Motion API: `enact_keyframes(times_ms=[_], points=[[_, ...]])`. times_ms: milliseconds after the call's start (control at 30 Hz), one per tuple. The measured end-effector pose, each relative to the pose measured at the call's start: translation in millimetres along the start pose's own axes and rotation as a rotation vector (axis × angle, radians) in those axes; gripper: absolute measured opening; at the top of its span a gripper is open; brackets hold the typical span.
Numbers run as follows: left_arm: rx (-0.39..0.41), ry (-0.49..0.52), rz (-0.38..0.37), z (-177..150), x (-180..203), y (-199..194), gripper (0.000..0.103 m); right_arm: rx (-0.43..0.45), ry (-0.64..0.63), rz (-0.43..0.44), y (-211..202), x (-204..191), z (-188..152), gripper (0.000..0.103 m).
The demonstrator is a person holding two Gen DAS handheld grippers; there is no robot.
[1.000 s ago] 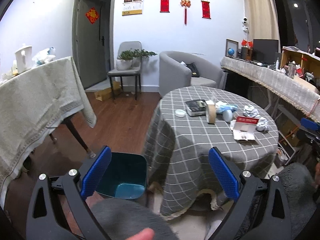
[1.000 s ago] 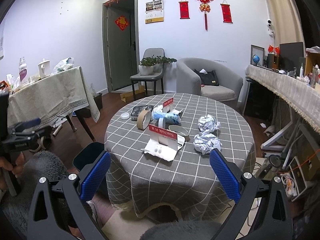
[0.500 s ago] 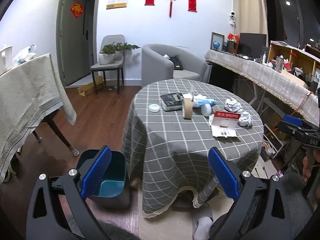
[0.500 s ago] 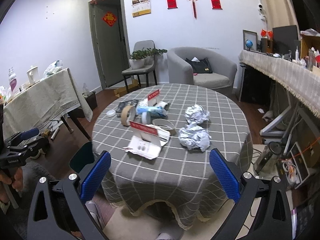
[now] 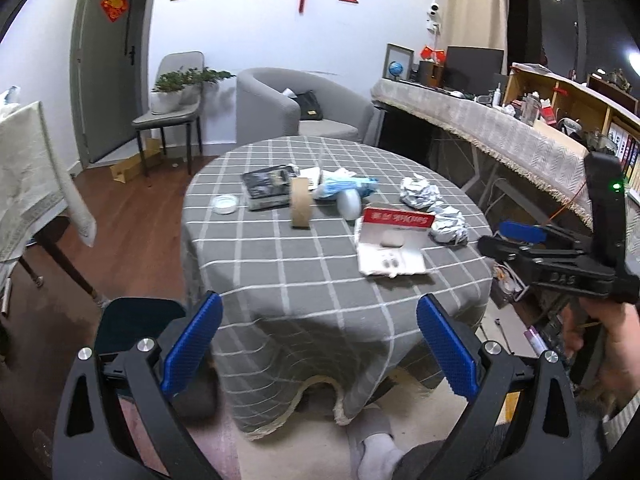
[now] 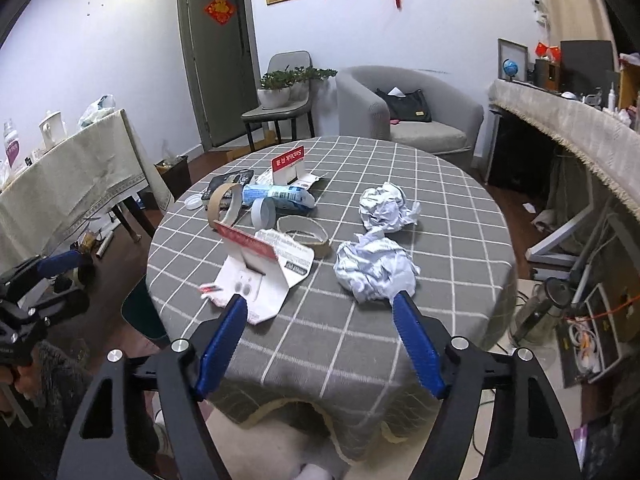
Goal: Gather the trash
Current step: 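Move the right tool to the crumpled foil ball while the left tool approaches the SanDisk package, then grasp the foil ball with the right tool while the left tool grasps the SanDisk package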
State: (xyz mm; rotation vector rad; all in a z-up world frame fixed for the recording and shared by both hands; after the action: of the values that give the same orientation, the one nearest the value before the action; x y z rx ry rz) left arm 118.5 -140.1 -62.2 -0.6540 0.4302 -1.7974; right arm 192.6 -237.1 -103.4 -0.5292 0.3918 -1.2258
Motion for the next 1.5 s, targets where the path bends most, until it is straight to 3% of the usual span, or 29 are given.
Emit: enact_keyframes(times_ms=[367,533,667,1067,1367,1500], points=[[-0.022,0.039,-0.063,20.8,41.2,46.6,0.099,-0.021,0.020,-0.012,45.9,35.4,7.7,0.066],[-0.059,0.040,-0.053,18.8,47.1,73.0,0.099,-0.021,0.033,0.029,57.6,47.9,8.1,0.064],[-0.081,0.055,-0.041,15.1,51.4,92.7,0.100,-0.024,0.042,0.037,62.9,57.0,8.1,0.056],[-0.116,0.083,-0.012,21.1,66.5,122.5,0.100,-0.029,-0.026,0.029,71.3,58.1,16.9,0.043],[-0.136,0.068,0.022,21.4,70.9,135.5,0.099,0.022,0.025,0.050,58.7,67.7,20.2,0.041],[-0.137,0.059,0.000,21.2,71.3,137.9,0.095,0.066,0.056,0.064,45.4,69.2,27.6,0.041]])
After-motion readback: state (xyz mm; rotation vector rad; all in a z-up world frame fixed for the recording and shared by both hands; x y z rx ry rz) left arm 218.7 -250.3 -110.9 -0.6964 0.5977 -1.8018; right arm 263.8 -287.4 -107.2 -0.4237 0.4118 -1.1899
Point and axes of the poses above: each gripper's, at about its wrist camera, not at the fingertips, and y roughly the way its jaws point, x to its right, z to its top, the point moved 8 cm from there along y, roughly the way its jaws point, and after that the axes turned 7 degrees about -y, right-handed, at the moved point
